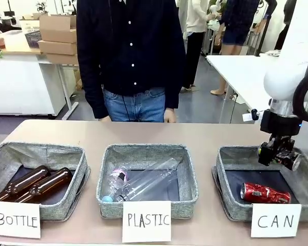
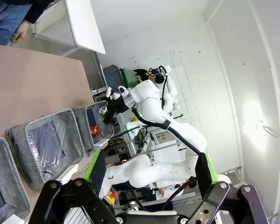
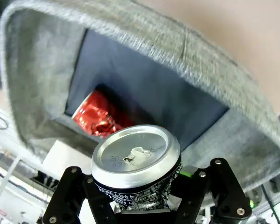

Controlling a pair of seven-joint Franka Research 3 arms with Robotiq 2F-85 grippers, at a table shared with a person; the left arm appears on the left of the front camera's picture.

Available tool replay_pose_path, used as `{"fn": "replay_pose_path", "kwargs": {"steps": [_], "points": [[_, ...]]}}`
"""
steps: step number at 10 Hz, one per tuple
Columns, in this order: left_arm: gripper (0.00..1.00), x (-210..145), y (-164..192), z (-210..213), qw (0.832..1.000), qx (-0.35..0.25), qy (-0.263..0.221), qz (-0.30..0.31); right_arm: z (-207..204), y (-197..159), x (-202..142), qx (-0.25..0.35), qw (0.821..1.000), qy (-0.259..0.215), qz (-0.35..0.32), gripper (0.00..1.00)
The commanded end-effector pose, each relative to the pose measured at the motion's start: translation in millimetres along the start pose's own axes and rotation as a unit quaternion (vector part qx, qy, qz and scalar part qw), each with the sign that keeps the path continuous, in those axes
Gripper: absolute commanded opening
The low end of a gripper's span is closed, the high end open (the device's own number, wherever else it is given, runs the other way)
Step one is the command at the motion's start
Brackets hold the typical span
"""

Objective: Sort the can waste into the basket.
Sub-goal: Pick up the can waste from the table and place it in the right Fabric basket.

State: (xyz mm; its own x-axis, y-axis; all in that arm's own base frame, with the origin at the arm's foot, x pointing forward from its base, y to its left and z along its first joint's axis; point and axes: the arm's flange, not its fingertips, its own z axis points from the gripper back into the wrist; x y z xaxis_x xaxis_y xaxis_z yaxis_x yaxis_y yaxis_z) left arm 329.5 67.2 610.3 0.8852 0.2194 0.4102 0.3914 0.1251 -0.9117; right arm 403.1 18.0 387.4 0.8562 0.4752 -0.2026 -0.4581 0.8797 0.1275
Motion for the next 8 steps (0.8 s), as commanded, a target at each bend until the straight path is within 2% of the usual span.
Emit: {"fn": "replay_pose_path", "kwargs": {"steps": [1, 4, 5, 6, 7, 8], "points": [[1.0, -1.0, -3.9, -1.6, 1.0, -0.01, -0.002, 0.001, 1.0, -6.6, -5.5, -0.017, 1.0, -0.009, 0.019, 0.0], [1.0, -1.0, -3.9, -1.6, 1.0, -0.01, -0.002, 0.001, 3.7, -3.9, -6.1, -0.021, 1.0, 0.0, 0.024, 0.0], [1.0, -1.0, -3.9, -1.6, 1.0, -0.01, -0.002, 0.001, 4.3, -2.7, -5.6, -0.021, 0.999, 0.008, 0.03, 0.52], [1.0, -1.0, -3.9, -1.6, 1.0, -0.01, -0.002, 0.001, 5.8, -1.3, -6.6, -0.014, 0.999, 0.011, 0.046, 0.55], [1.0, -1.0, -3.9, -1.6, 1.0, -0.01, -0.002, 0.001, 6.3, -1.2, -7.7, -0.009, 0.999, 0.014, 0.048, 1.0], [1.0, -1.0, -3.9, -1.6, 1.0, -0.01, -0.002, 0.001, 6.4, -1.0, -9.4, -0.003, 0.998, 0.017, 0.056, 1.0]]}}
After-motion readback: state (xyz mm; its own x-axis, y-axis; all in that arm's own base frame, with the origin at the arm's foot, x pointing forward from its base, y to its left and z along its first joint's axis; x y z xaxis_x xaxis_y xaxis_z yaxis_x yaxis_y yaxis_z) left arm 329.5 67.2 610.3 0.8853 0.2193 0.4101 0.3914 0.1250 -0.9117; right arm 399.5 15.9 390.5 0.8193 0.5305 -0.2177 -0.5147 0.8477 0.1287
